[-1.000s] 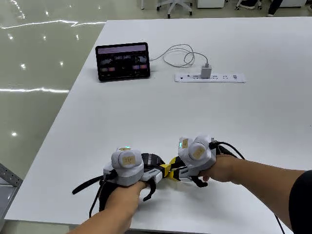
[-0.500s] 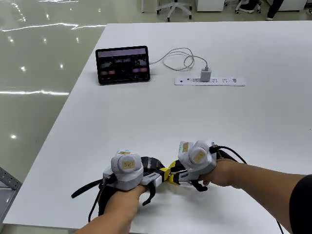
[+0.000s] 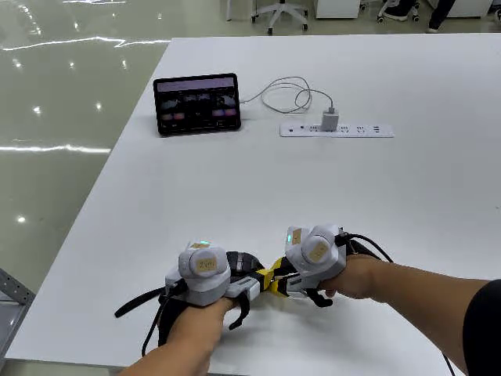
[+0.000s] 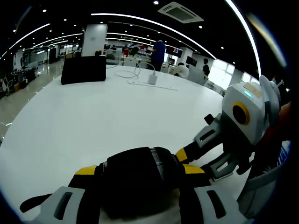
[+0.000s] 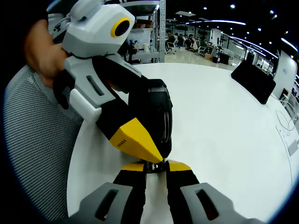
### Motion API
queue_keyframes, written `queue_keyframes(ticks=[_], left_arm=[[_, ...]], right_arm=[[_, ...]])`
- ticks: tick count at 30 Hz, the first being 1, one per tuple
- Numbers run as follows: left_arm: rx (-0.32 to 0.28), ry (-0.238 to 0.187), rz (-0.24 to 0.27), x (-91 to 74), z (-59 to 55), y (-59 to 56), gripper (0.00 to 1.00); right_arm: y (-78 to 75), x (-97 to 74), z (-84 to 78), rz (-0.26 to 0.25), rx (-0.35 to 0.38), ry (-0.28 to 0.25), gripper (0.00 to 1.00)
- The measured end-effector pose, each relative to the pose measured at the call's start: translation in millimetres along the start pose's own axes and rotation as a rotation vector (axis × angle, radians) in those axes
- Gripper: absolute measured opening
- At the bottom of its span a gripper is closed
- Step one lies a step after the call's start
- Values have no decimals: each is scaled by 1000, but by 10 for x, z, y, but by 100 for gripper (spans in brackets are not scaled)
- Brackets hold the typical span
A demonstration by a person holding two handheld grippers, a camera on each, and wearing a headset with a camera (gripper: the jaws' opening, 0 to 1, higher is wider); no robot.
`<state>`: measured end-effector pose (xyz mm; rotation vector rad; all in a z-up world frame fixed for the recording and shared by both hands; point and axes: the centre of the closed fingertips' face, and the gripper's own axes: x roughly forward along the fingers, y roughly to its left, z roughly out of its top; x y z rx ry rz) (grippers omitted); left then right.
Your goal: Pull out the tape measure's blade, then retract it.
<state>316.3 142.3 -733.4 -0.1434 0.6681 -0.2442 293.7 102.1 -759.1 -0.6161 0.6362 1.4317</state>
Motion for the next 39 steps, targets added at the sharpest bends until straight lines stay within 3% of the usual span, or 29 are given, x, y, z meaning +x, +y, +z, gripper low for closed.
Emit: queue_keyframes(ticks=[14,22,26,28,39], left_arm=[[7,-12,-2,-3,5,-7,66],[43,14,0,-19,-13,-23,67],[30,19,-4,-30,17,-45,76],[11,59,13,-46,-35,-24,81],[18,57,18,-72,-13,45,100]], right_arm=[[15,-4,0,-2,-7,16,12],[17,-4,0,4,-22,25,13],[18,-12,-5,3,-23,25,14],[25,-23,-10,6,-17,26,17],[68,-122,-13,14,21,19,30]])
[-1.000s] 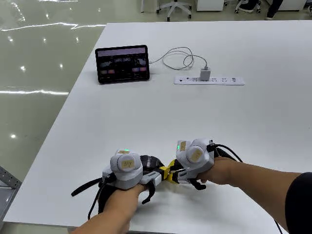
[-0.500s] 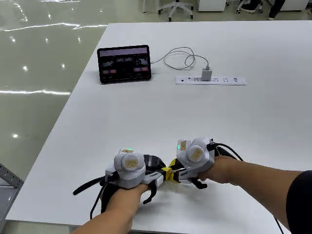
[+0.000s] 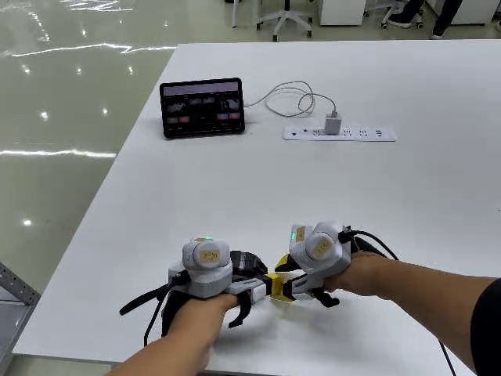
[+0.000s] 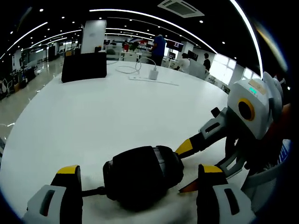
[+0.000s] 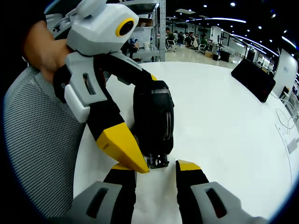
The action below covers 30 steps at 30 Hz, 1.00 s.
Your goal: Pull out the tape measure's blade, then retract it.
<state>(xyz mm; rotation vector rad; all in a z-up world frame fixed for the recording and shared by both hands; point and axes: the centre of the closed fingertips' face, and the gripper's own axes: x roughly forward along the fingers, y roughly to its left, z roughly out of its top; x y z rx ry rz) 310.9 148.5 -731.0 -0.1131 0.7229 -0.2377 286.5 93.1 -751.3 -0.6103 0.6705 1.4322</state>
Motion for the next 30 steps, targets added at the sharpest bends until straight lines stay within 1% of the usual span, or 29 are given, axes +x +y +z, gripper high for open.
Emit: queue_keyframes(ticks=[3,4,7,8,9,10,11,12,13,14,16,17,18,20,21,22,23,25,27,30], left_arm=[[-3,-6,-6,-12,24,30,100],[5,3,17,-26,22,80,100],[0,11,2,-45,37,101,100],[-1,22,-1,-61,35,117,100],[2,29,-14,-66,35,109,100],[16,27,-65,-73,55,43,100],[27,31,-57,-85,64,71,100],[50,38,-53,-109,75,108,100],[51,26,-68,-126,106,108,100],[45,17,-93,-164,138,92,100],[35,17,-130,-190,145,90,100],[53,32,-140,-202,117,111,100],[64,31,-146,-211,110,120,100],[103,16,-196,-239,113,84,100],[135,3,-222,-255,120,55,100],[141,-4,-241,-292,119,23,100],[145,-5,-248,-308,110,23,100],[156,-28,-270,-347,129,13,100],[187,-31,-281,-373,92,18,100],[200,-26,-285,-395,38,42,100]], right_arm=[[26,-16,3,5,6,-2,36],[42,-21,4,10,12,-3,38],[79,-51,27,8,17,-15,45],[101,-61,44,8,30,-27,48],[113,-66,42,8,35,-27,50],[133,-77,39,9,36,-29,53],[142,-90,43,7,36,-32,55],[131,-119,64,-5,49,-48,55],[130,-143,92,-10,73,-69,56],[131,-174,94,-10,86,-76,56],[128,-211,84,-16,90,-81,58],[139,-227,57,-17,86,-72,59],[140,-244,40,-17,92,-68,58],[152,-295,25,-13,118,-79,58],[140,-319,16,-20,124,-83,59],[114,-350,2,-36,141,-88,60],[107,-369,-11,-40,155,-90,60],[89,-427,-28,-59,176,-108,61],[107,-496,-62,-75,185,-117,62],[141,-583,-133,-83,195,-122,63]])
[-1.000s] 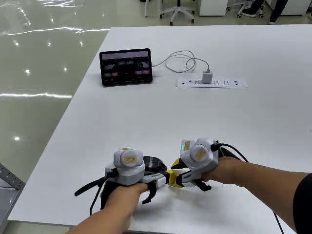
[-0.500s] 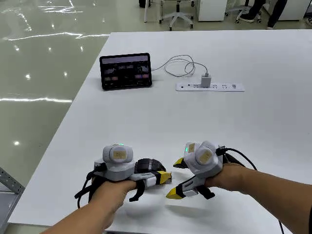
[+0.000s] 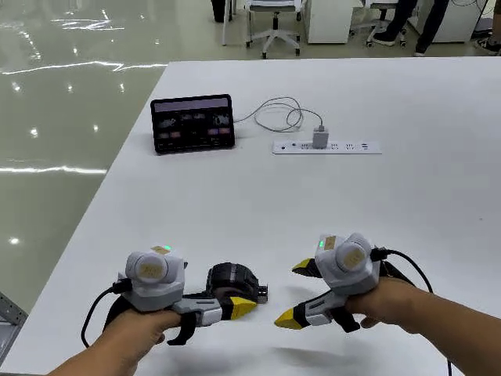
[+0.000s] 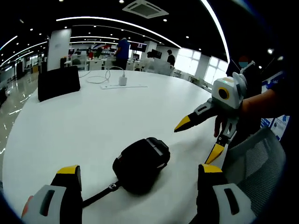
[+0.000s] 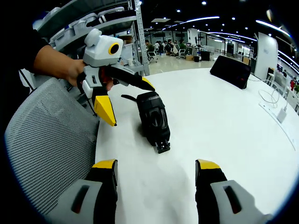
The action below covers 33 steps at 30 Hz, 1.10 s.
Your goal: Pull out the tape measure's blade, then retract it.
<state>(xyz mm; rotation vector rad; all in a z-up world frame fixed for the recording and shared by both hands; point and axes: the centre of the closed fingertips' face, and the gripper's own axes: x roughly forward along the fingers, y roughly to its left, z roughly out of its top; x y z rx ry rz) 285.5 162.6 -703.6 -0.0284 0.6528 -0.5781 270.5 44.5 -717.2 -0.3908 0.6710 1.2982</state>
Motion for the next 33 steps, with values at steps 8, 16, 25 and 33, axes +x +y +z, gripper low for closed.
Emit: queue_keyframes(ticks=[8,16,25,33], left_arm=[[25,11,-20,-116,-63,1,100],[68,-7,-8,-241,-117,43,100],[54,6,-35,-294,-247,61,100],[50,6,-22,-386,-278,137,100]], right_arm=[[-55,-243,-147,-59,21,-21,66],[-20,-441,-358,-102,73,-38,70],[24,-656,-587,-142,115,-40,72],[-77,-881,-695,-208,136,-68,77]])
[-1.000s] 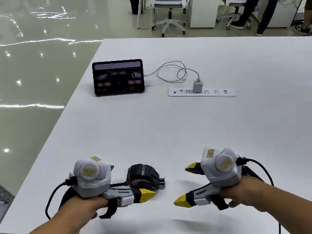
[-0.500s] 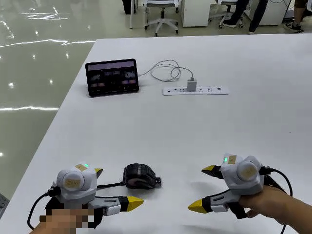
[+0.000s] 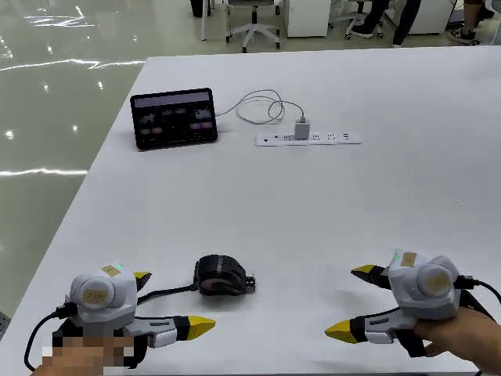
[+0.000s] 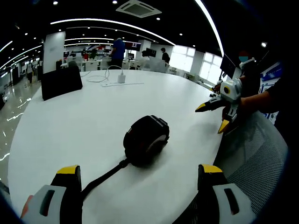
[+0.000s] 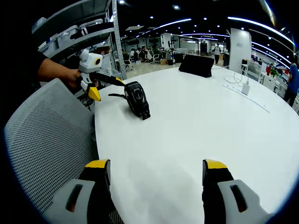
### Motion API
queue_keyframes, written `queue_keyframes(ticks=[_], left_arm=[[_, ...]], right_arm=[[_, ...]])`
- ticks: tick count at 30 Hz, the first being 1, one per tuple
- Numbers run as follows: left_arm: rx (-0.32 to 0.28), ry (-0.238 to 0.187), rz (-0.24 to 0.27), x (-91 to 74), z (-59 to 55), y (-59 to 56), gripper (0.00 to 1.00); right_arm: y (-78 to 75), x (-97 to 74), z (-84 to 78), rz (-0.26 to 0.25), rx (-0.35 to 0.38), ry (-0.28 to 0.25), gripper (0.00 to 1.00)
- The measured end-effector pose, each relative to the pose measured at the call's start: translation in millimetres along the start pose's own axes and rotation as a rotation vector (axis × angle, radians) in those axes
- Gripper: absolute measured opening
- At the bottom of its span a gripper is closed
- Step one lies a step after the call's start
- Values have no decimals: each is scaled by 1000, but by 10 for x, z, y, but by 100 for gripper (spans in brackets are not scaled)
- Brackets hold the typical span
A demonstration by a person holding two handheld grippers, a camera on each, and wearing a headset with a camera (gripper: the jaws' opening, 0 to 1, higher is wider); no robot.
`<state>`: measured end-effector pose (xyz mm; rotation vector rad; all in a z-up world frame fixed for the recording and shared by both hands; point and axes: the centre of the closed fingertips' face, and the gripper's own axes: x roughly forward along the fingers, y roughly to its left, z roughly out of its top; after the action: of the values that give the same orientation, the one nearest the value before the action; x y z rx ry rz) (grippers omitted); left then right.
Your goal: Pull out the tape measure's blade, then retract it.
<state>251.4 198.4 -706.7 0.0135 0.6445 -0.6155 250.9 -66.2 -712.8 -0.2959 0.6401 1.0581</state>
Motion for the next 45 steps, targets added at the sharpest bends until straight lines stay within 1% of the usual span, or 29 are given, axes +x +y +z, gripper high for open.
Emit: queue_keyframes(ticks=[1,2,3,5,6,7,9,12,13,15,18,21,24,26,28,32,34,38,40,42,44,45], left_arm=[[-1,0,-1,-15,4,-4,100],[-25,-2,-15,-24,7,-26,100],[-27,-6,-18,-25,10,-16,100],[-7,-7,-5,-33,12,-1,100],[-4,2,-4,-37,-1,1,100],[1,1,-6,-40,4,-8,100],[9,6,-8,-47,-3,-8,100],[0,16,-12,-52,-31,-12,100],[0,25,-10,-53,-52,-6,100],[2,29,-9,-62,-61,-4,100],[-9,40,-21,-79,-81,-2,100],[6,31,-11,-105,-60,67,100],[14,29,-6,-128,-34,87,100],[23,23,-5,-148,-13,117,100],[26,20,-3,-166,4,106,100],[25,27,-3,-190,-7,108,100],[23,28,0,-194,-21,141,100],[24,29,4,-212,-27,160,100],[32,29,19,-223,-21,179,100],[15,30,13,-218,-30,176,100],[21,34,18,-227,-24,174,100],[10,37,12,-221,-35,178,100]], right_arm=[[-28,-40,-15,-6,8,-6,78],[-48,-69,-33,-11,18,-6,79],[-67,-97,-54,-15,21,-5,80],[-127,-169,-109,-30,33,-3,83],[-141,-200,-133,-26,46,-4,85],[-168,-243,-165,-27,65,-5,87],[-219,-328,-206,-37,68,-8,90],[-295,-441,-248,-43,82,-11,95],[-325,-473,-257,-50,83,-10,96],[-402,-556,-288,-67,86,-8,98],[-488,-663,-345,-86,93,1,100],[-553,-766,-416,-106,95,13,100],[-521,-812,-434,-110,86,25,100],[-535,-866,-494,-115,76,41,100],[-533,-897,-523,-117,75,48,100],[-531,-959,-537,-122,70,46,100],[-530,-977,-550,-123,69,49,100],[-529,-1009,-565,-124,68,56,100],[-533,-1023,-574,-125,67,57,100],[-534,-1029,-576,-125,77,52,100],[-520,-1029,-586,-122,83,51,100],[-510,-1029,-600,-123,83,55,100]])
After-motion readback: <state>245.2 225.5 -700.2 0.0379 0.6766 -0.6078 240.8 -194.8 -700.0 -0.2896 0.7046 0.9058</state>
